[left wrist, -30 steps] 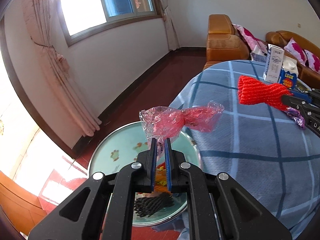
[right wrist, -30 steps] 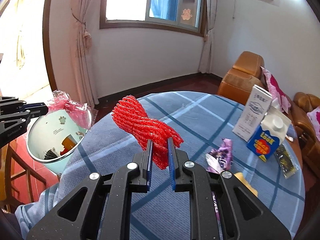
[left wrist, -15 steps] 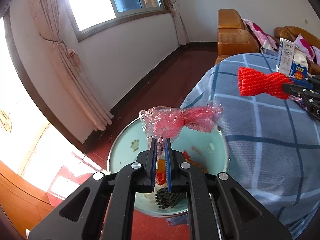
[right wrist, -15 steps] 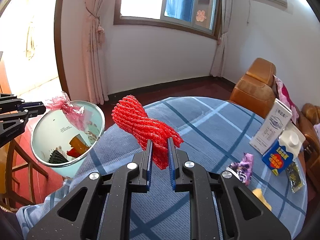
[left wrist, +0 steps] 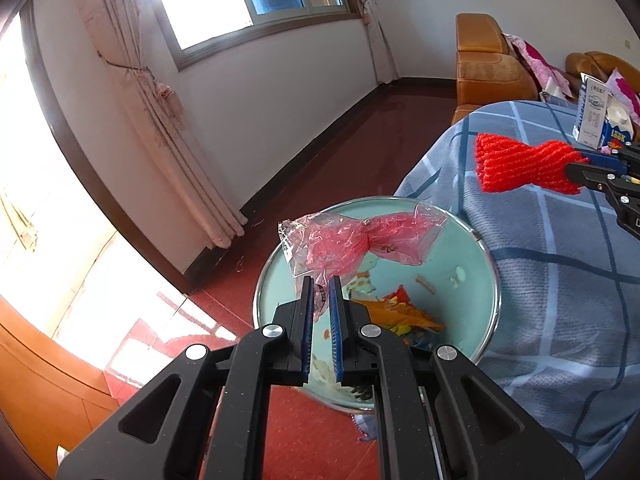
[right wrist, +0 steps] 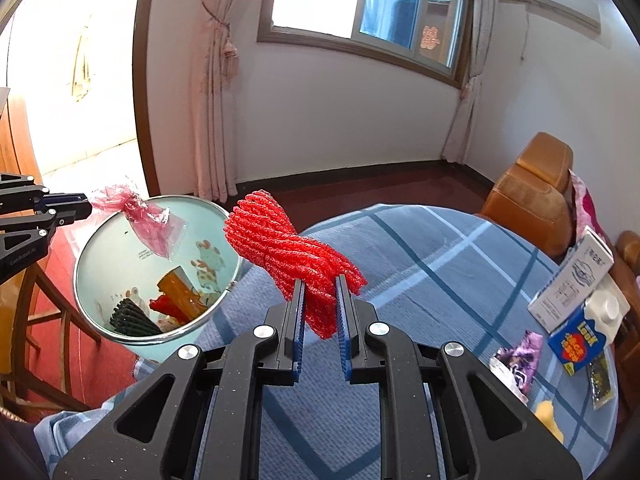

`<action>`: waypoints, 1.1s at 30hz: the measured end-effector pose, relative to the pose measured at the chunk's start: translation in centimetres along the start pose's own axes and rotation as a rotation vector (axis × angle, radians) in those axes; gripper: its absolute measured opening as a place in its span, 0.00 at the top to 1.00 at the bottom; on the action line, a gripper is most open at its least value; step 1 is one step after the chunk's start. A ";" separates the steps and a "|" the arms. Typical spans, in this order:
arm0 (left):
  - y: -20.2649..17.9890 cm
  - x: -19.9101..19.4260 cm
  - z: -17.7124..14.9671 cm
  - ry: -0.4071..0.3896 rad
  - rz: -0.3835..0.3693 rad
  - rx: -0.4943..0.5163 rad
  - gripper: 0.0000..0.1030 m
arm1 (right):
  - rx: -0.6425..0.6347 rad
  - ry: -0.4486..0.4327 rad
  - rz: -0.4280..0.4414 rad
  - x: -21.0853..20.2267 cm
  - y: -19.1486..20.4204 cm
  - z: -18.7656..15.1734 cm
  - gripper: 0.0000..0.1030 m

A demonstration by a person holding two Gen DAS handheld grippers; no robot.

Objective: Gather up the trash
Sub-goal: 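Carry the pink bag over the bin with the left tool while the right tool carries the red net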

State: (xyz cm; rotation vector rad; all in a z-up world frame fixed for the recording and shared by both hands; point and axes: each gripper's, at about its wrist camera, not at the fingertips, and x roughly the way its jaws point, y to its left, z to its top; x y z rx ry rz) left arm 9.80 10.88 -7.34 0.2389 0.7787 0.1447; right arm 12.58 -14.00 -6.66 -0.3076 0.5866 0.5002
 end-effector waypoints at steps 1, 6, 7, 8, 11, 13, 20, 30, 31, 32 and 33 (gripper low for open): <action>0.1 0.0 -0.1 0.001 0.003 -0.001 0.93 | -0.004 -0.001 0.004 0.0 0.2 0.1 0.85; 0.7 0.0 -0.4 0.006 0.012 -0.002 0.93 | -0.022 0.000 0.016 0.4 1.1 0.6 0.85; 0.8 0.0 -0.4 0.007 0.013 -0.002 0.93 | -0.025 -0.001 0.018 0.4 1.2 0.6 0.85; 0.8 0.1 -0.4 0.009 0.015 -0.002 0.93 | -0.029 -0.002 0.019 0.5 1.4 0.7 0.85; 1.0 0.2 -0.5 0.012 0.020 -0.005 0.93 | -0.038 -0.002 0.023 0.5 1.8 0.8 0.85; 1.3 0.3 -0.6 0.013 0.023 -0.009 0.93 | -0.043 0.000 0.027 0.6 2.0 1.0 0.85; 1.5 0.5 -0.8 0.016 0.024 -0.017 0.93 | -0.068 0.000 0.034 0.7 2.8 1.0 0.85; 1.9 0.5 -1.1 0.016 0.029 -0.032 0.93 | -0.095 -0.003 0.051 0.8 3.9 1.4 0.85; 2.0 0.5 -1.2 0.016 0.028 -0.033 0.93 | -0.097 -0.004 0.053 0.8 4.0 1.4 0.85; 2.0 0.5 -1.2 0.017 0.027 -0.034 0.93 | -0.101 -0.003 0.056 0.8 4.2 1.4 0.85; 2.0 0.5 -1.2 0.017 0.027 -0.035 0.93 | -0.104 -0.003 0.057 0.9 4.3 1.4 0.85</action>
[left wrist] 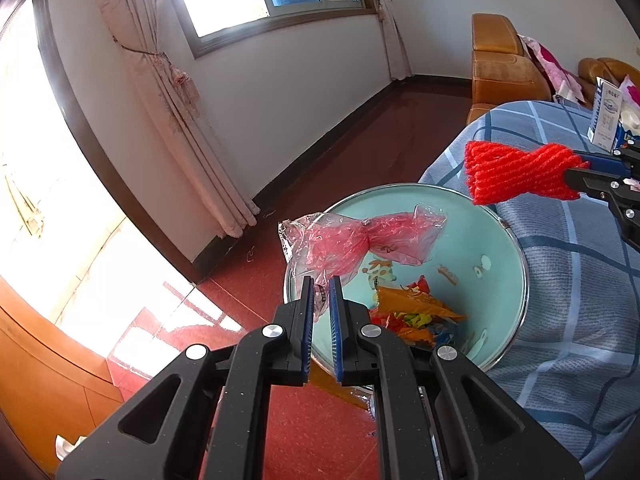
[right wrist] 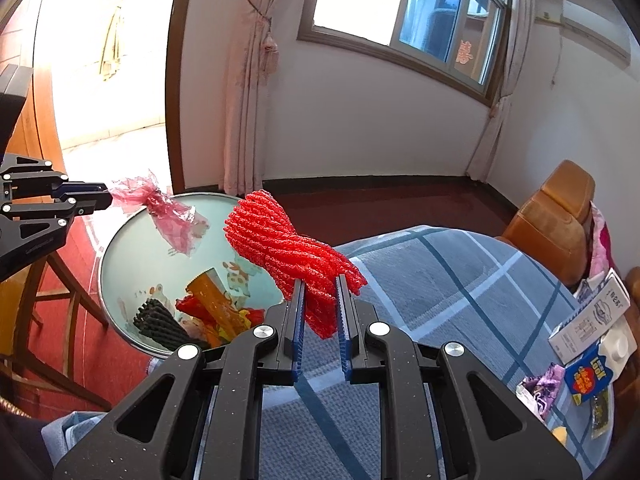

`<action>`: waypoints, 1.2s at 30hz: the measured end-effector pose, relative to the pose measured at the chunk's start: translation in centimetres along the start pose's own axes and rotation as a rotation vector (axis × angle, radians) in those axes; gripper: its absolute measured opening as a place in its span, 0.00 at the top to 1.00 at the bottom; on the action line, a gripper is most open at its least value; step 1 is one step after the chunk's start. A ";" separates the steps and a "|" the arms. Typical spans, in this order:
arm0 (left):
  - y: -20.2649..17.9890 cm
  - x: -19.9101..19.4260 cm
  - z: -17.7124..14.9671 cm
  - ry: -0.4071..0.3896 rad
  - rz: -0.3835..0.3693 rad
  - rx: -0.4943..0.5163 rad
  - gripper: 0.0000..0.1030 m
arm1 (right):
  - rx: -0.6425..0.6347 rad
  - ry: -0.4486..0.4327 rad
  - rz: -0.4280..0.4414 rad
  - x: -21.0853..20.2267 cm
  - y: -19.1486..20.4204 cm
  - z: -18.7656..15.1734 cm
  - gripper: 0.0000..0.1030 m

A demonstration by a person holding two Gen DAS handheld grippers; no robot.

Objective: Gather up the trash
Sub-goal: 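Carry the pink bag over the bin with the left tool while the right tool carries the red net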

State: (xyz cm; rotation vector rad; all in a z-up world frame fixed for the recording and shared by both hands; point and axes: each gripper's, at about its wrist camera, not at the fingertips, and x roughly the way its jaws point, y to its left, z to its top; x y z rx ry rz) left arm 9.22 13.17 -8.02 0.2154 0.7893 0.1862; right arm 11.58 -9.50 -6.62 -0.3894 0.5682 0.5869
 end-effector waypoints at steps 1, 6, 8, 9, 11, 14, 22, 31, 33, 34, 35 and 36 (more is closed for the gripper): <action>0.0 0.0 0.0 0.000 0.000 -0.001 0.93 | -0.002 0.000 0.001 0.0 0.1 0.0 0.85; 0.2 -0.1 -0.1 0.000 0.000 -0.005 0.93 | -0.008 -0.002 0.006 0.0 0.5 0.2 0.85; 0.3 -0.1 -0.1 0.001 0.002 -0.006 0.93 | -0.009 -0.002 0.006 0.0 0.6 0.3 0.85; 0.3 -0.1 -0.2 0.002 0.002 -0.006 0.93 | -0.009 -0.002 0.006 0.0 0.6 0.3 0.85; 0.4 0.0 -0.2 0.003 0.004 -0.006 0.93 | -0.008 -0.003 0.007 0.0 0.6 0.4 0.85; 0.6 0.1 -0.2 0.006 0.006 -0.008 0.93 | -0.011 -0.005 0.008 0.0 0.7 0.5 0.85; 0.8 0.2 -0.4 0.010 0.008 -0.014 0.93 | -0.021 -0.007 0.014 0.1 1.3 0.8 0.85; 0.9 0.2 -0.5 0.011 0.004 -0.016 0.92 | -0.026 -0.004 0.015 0.2 1.4 0.8 0.85; 0.9 0.2 -0.5 0.010 0.004 -0.017 0.92 | -0.027 -0.004 0.015 0.2 1.5 0.8 0.85; 0.9 0.2 -0.5 0.011 0.004 -0.016 0.92 | -0.029 -0.003 0.016 0.2 1.5 0.8 0.85; 1.0 0.2 -0.5 0.010 0.004 -0.017 0.92 | -0.030 -0.003 0.016 0.2 1.6 0.8 0.85; 1.0 0.2 -0.5 0.011 0.004 -0.017 0.92 | -0.030 -0.003 0.017 0.2 1.6 0.8 0.85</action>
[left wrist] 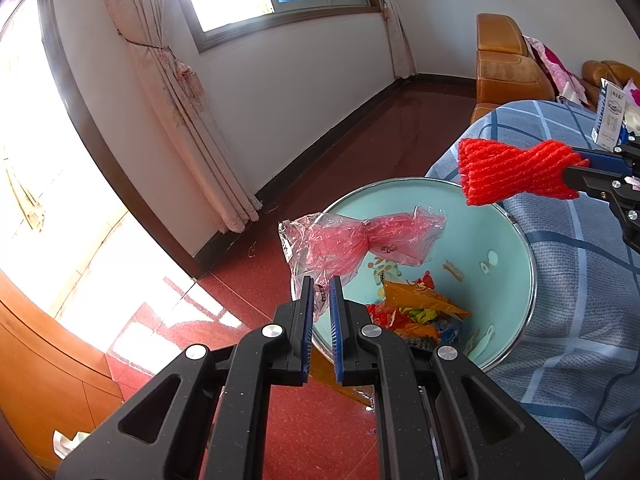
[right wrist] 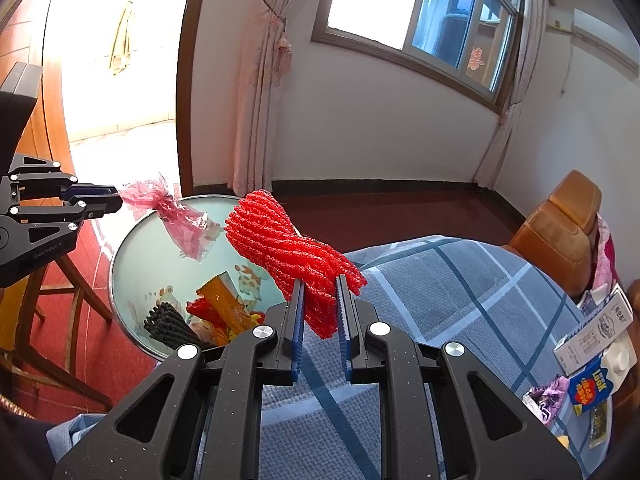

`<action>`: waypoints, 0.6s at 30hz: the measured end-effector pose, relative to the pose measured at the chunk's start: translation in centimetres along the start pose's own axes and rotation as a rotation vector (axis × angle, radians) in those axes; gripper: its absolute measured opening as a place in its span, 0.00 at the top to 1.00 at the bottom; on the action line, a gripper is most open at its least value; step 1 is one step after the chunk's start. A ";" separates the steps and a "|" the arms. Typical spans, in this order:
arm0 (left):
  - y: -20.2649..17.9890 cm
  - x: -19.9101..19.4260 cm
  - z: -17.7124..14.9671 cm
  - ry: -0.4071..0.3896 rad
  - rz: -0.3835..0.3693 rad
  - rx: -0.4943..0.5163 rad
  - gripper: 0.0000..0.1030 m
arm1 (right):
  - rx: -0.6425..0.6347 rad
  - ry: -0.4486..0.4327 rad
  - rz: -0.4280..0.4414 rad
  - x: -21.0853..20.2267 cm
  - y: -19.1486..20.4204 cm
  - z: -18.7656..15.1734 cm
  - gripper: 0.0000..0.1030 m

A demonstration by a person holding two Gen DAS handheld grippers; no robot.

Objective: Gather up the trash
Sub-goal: 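Open both tools over the teal bin to drop the pink bag and red net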

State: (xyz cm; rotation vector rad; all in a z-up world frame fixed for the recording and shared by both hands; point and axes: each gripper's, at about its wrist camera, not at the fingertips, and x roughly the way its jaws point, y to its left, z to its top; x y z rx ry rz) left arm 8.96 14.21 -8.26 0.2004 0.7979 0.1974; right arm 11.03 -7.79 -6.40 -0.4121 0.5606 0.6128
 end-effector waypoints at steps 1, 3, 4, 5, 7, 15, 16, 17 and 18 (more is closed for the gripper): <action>0.0 0.0 0.0 0.000 0.000 0.001 0.92 | 0.000 0.000 0.001 0.0 0.0 0.0 0.85; 0.0 0.0 0.0 0.001 -0.002 0.001 0.92 | -0.002 -0.001 0.000 0.0 0.1 0.0 0.85; 0.0 0.0 0.0 0.000 -0.002 0.001 0.92 | -0.003 0.000 0.001 0.0 0.1 0.0 0.85; 0.0 0.0 0.0 0.000 -0.002 0.001 0.92 | -0.004 0.000 0.001 0.0 0.2 0.0 0.85; 0.0 0.0 0.0 0.000 -0.001 0.001 0.92 | -0.006 -0.001 0.003 0.0 0.2 0.0 0.85; -0.1 -0.2 0.0 -0.010 0.011 -0.009 0.60 | -0.006 -0.016 0.022 0.5 0.6 0.3 0.60; -0.1 -0.2 0.0 -0.012 0.013 -0.012 0.59 | -0.007 -0.013 0.030 0.7 0.6 0.3 0.55; 0.0 -0.2 -0.1 -0.011 0.013 -0.012 0.59 | -0.011 -0.010 0.032 0.8 0.7 0.2 0.55; 0.0 -0.1 -0.1 -0.010 0.013 -0.013 0.58 | -0.016 -0.006 0.032 1.0 0.9 0.1 0.55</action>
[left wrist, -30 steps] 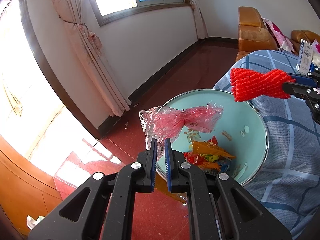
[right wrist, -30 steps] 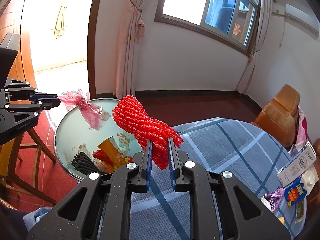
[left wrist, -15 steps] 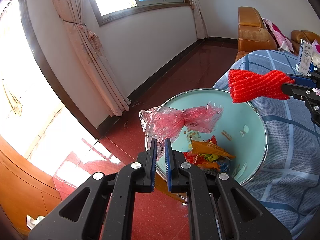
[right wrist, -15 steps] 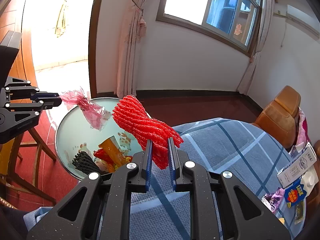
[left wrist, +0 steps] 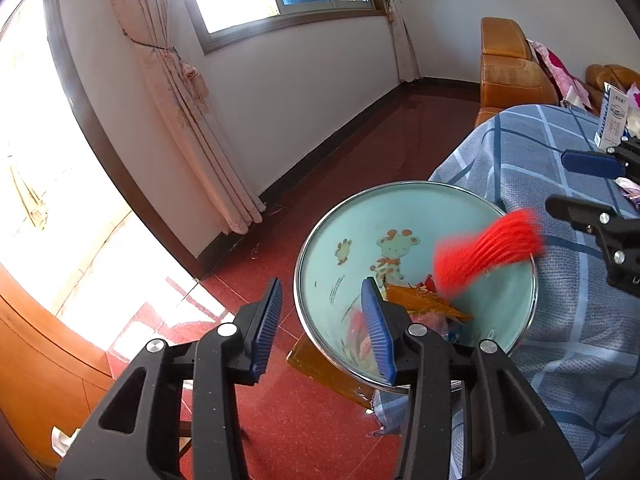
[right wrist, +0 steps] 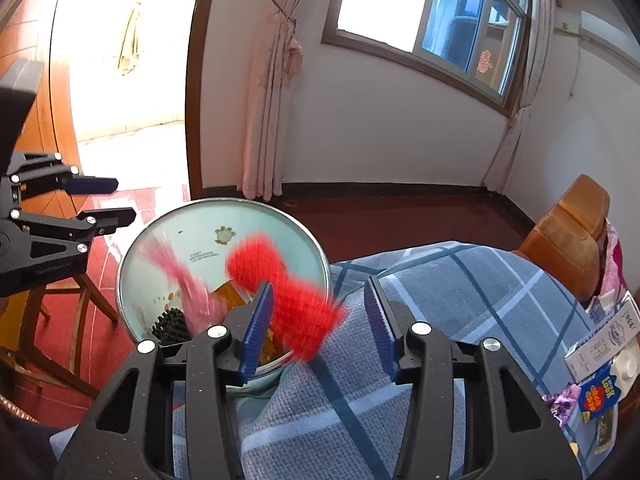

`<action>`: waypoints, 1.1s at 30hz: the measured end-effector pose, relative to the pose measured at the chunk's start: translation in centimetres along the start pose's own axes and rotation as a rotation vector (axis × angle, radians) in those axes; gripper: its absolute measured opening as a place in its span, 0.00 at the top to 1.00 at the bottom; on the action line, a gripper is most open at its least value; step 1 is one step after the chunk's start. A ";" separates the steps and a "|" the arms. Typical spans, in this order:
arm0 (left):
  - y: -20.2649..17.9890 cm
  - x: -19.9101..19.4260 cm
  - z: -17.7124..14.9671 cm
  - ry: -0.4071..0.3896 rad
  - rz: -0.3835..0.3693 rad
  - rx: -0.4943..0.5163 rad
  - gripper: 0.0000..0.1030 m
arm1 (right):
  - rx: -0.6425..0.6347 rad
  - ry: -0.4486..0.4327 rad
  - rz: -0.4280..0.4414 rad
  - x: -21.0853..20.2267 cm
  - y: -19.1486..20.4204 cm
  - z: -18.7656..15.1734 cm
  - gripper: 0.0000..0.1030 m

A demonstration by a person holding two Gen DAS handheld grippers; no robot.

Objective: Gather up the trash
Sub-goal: 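Open both tools over the teal bin to drop the pink bag and red net, then move both open tools back toward the yellow sponge and purple wrapper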

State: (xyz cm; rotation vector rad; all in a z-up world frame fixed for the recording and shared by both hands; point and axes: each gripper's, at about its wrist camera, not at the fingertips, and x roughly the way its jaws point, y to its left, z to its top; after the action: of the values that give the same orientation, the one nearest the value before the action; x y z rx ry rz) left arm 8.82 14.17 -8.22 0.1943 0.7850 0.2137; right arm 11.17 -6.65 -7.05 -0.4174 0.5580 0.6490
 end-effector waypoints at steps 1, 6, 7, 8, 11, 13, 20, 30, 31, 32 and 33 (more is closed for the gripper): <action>0.0 0.0 0.0 0.000 0.003 -0.003 0.56 | -0.003 0.003 0.001 0.1 0.1 -0.1 0.55; 0.2 0.2 -0.2 -0.001 0.011 -0.014 0.46 | 0.009 0.013 -0.009 0.0 -0.2 -0.6 0.53; 0.2 0.3 -0.2 0.001 0.012 -0.014 0.45 | 0.015 0.014 -0.012 -0.1 -0.4 -0.7 0.52; 0.2 0.3 -0.3 0.002 0.012 -0.015 0.42 | 0.022 0.015 -0.016 -0.2 -0.6 -0.8 0.51; 0.0 0.2 -0.5 0.003 0.004 -0.019 0.38 | 0.037 0.023 -0.036 -0.6 -1.1 -1.3 0.50; -0.4 0.3 -0.7 0.006 -0.009 -0.017 0.36 | 0.062 0.033 -0.057 -1.0 -1.8 -2.0 0.49; -2.6 0.5 -1.4 0.016 -0.067 0.001 0.34 | 0.209 0.063 -0.165 -4.9 -6.1 -5.9 0.47; -5.0 -0.5 -1.3 -0.005 -0.123 0.037 0.29 | 0.498 0.163 -0.423 -13.1 -15.3 -15.5 0.47; -5.4 -0.6 -1.1 -0.011 -0.128 0.044 0.29 | 0.513 0.187 -0.454 -13.6 -16.2 -16.5 0.47; -5.7 -0.8 -1.0 -0.014 -0.132 0.049 0.28 | 0.513 0.203 -0.472 -13.6 -16.6 -17.0 0.47; -6.1 -0.9 -0.8 -0.020 -0.138 0.055 0.28 | 0.512 0.219 -0.481 -13.6 -17.0 -17.6 0.47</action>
State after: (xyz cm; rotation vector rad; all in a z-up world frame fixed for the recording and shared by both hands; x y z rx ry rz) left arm 8.29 8.12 -9.71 0.1929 0.7820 0.0595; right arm 7.26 -34.32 -9.30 -0.1269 0.7733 -0.0128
